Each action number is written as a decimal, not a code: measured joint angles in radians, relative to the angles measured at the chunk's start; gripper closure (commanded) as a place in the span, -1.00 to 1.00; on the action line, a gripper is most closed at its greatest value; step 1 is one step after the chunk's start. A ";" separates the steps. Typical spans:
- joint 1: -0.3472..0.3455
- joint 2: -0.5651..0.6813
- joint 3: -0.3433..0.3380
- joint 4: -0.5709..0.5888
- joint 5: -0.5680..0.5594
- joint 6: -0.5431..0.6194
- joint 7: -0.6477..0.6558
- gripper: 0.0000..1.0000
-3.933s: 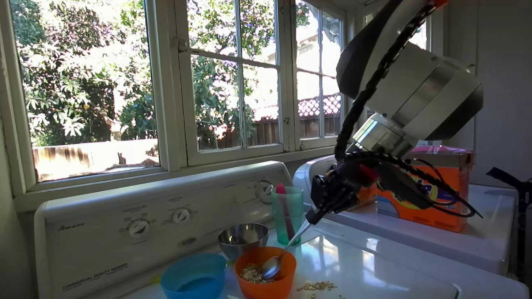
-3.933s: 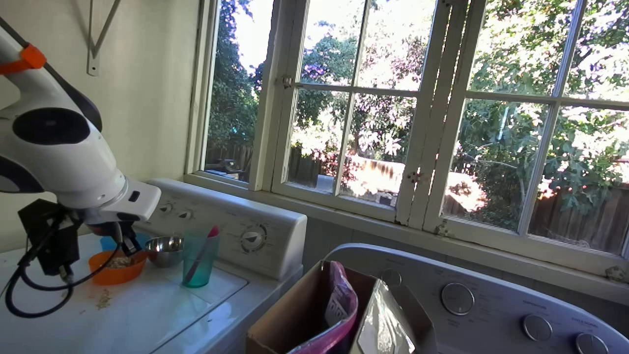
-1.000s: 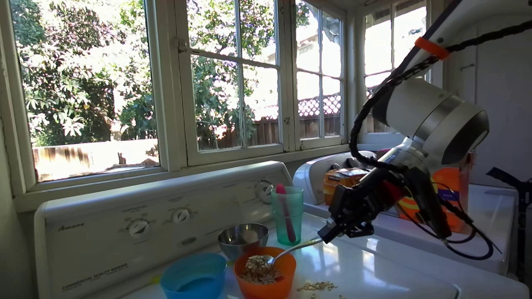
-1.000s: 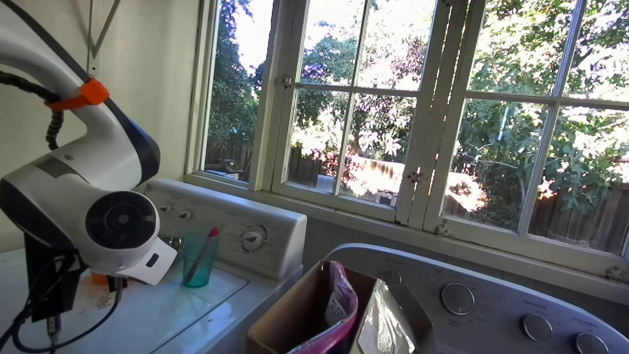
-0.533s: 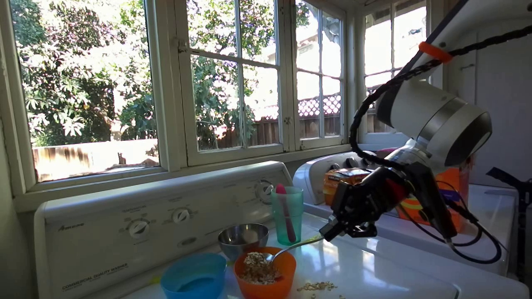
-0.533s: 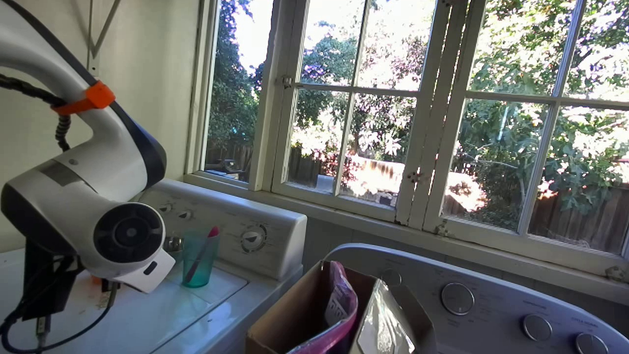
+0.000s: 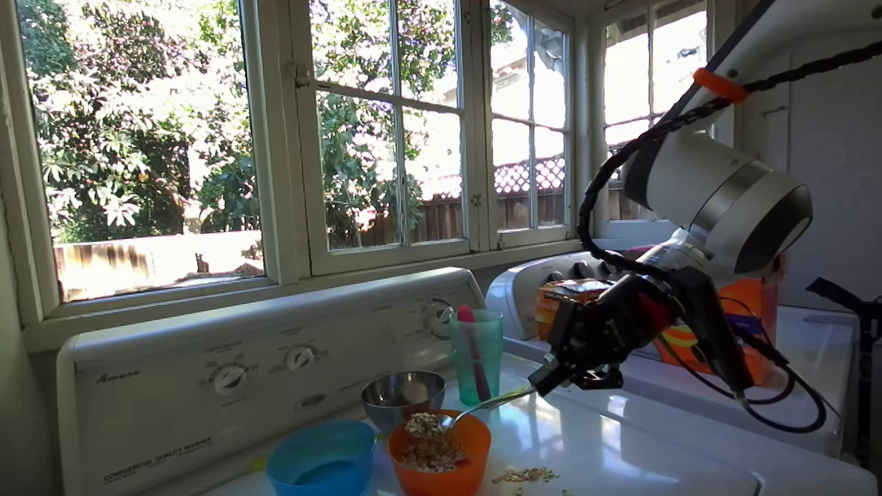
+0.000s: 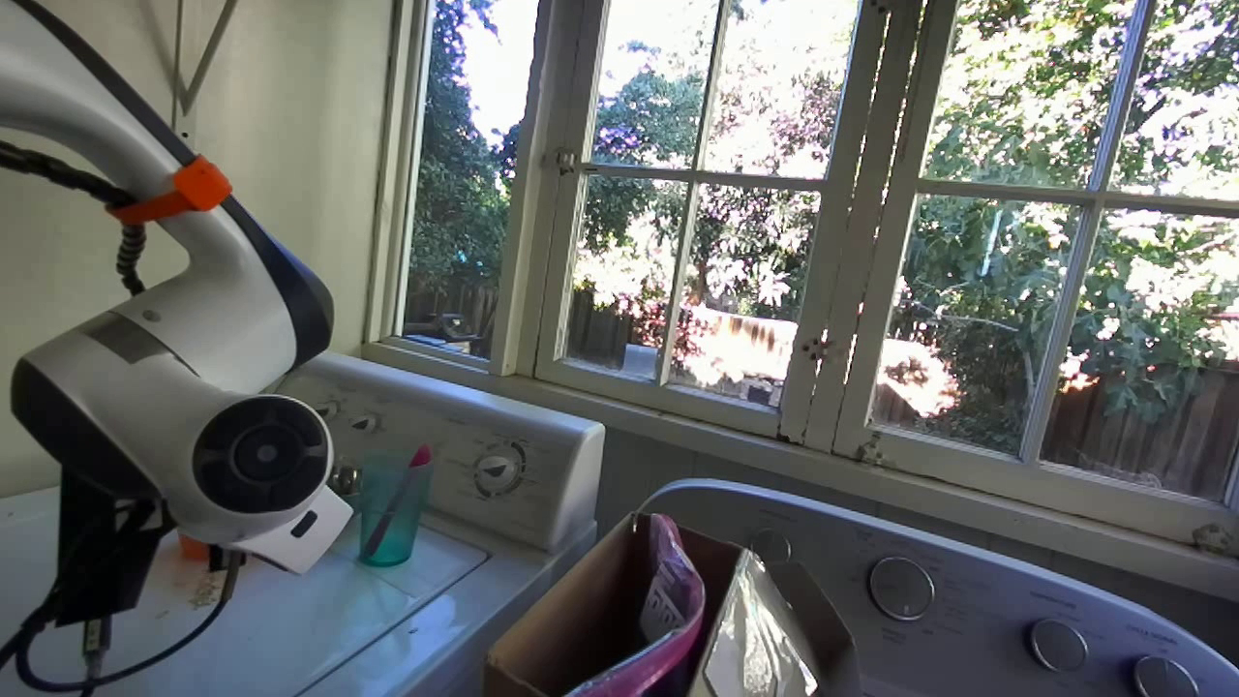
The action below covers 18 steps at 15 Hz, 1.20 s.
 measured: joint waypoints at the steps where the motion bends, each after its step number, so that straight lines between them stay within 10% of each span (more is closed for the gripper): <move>1: 0.000 0.002 -0.004 0.007 0.000 0.000 0.006 0.98; 18: 0.024 0.141 -0.007 0.256 -0.016 0.113 0.134 0.98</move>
